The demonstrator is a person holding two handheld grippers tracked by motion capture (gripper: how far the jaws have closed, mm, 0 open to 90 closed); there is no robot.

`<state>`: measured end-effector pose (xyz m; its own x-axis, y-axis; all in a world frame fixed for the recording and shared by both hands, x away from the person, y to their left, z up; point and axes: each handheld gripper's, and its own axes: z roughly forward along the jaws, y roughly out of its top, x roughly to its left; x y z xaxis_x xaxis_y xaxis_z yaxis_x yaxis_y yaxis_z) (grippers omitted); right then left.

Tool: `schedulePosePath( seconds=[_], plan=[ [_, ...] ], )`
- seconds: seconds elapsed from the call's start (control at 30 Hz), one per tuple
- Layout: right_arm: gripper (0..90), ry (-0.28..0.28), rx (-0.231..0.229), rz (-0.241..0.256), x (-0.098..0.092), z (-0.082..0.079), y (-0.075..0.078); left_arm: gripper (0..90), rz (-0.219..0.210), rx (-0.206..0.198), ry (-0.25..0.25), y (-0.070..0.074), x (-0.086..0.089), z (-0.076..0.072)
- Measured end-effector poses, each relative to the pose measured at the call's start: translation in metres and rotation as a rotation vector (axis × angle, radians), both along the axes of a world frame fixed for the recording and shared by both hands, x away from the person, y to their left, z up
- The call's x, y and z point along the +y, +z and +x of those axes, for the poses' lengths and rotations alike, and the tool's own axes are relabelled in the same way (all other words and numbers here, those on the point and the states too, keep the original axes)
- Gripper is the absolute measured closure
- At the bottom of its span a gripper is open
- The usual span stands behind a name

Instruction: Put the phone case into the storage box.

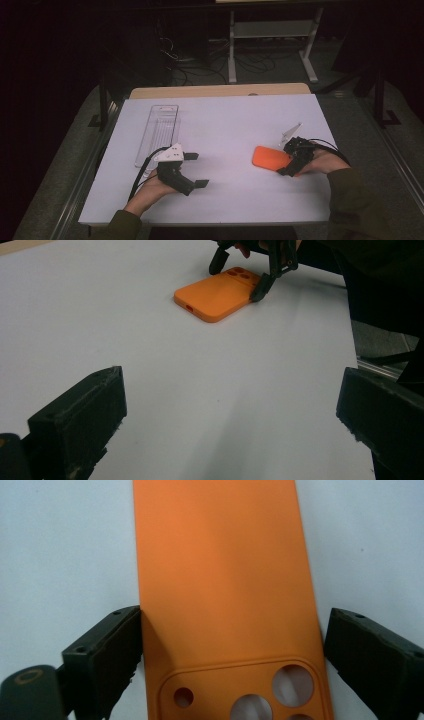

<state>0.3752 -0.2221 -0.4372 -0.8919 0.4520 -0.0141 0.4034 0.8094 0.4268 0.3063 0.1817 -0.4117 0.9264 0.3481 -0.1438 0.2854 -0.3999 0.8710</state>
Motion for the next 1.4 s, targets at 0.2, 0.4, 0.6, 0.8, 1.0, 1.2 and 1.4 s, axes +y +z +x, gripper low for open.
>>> schedulePosePath(
  seconds=[0.2, 0.4, 0.6, 0.8, 1.0, 1.2, 1.4],
  plan=[
    [11.8, 0.011, 0.011, 0.013, -0.0006, -0.0006, 0.0006, 0.0, -0.002, 0.002, 0.000, 0.0000, 0.0000, 0.0001],
    [12.2, 0.022, 0.003, 0.011, -0.0023, 0.0005, -0.0004, 0.0, -0.004, 0.002, -0.001, -0.0001, 0.0001, 0.0002],
    [12.0, 0.031, 0.005, 0.006, -0.0013, 0.0008, -0.0011, 0.0, -0.005, 0.005, 0.001, -0.0001, -0.0001, 0.0000],
    [13.0, 0.022, 0.009, 0.004, -0.0010, 0.0006, -0.0008, 0.0, -0.008, 0.002, 0.003, -0.0005, -0.0004, -0.0002],
    [13.7, 0.013, 0.009, -0.001, -0.0006, -0.0002, -0.0003, 0.0, -0.007, 0.003, 0.001, -0.0004, -0.0003, -0.0001],
    [14.1, -0.002, 0.020, 0.008, -0.0014, 0.0000, 0.0008, 0.0, -0.004, 0.004, 0.000, -0.0003, -0.0002, -0.0001],
    [14.4, -0.025, 0.037, 0.030, -0.0050, 0.0010, 0.0038, 0.0, -0.003, 0.002, 0.000, -0.0004, -0.0002, -0.0001]
  ],
)
